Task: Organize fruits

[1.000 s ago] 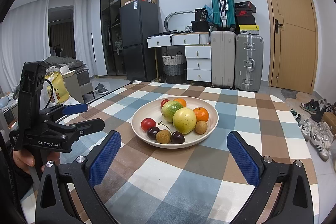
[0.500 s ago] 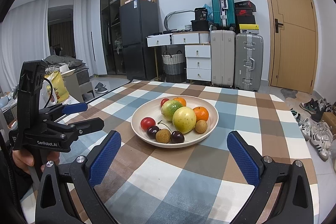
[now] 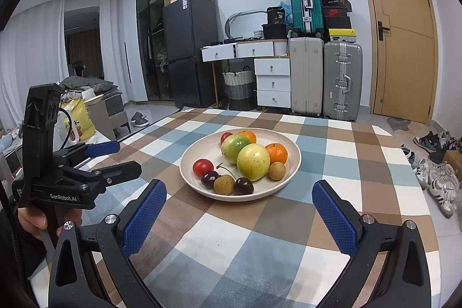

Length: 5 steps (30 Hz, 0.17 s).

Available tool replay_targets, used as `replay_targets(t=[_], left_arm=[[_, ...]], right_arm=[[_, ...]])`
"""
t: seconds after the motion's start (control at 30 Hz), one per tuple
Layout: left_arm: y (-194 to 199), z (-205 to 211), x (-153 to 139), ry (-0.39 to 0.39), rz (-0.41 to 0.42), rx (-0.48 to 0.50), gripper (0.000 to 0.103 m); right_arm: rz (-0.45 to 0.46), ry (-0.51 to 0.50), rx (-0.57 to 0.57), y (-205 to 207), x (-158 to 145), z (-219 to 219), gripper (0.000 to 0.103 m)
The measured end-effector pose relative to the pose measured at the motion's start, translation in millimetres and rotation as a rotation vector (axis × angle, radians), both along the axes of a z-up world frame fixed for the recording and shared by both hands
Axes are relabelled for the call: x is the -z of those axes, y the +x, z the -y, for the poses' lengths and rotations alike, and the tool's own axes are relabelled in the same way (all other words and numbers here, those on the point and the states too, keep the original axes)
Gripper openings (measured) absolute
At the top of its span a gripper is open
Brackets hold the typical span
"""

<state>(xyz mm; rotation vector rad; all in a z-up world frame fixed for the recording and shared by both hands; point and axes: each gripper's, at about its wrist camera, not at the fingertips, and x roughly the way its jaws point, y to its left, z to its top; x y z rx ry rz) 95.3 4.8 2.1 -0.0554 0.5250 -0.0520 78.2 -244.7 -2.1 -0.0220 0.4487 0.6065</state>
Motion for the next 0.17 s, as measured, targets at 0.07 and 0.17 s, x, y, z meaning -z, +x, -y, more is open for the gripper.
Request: replay_targets(t=[0.07, 0.17], left_arm=[[-0.1, 1.5, 0.3, 0.0, 0.002, 0.003, 0.102], [-0.6, 1.3, 0.1, 0.0, 0.001, 0.003, 0.102]], right_arm=[[-0.002, -0.003, -0.001, 1.3, 2.1, -0.7, 0.103], [0.001, -0.009, -0.003, 1.4, 3.3, 0.5, 0.103]])
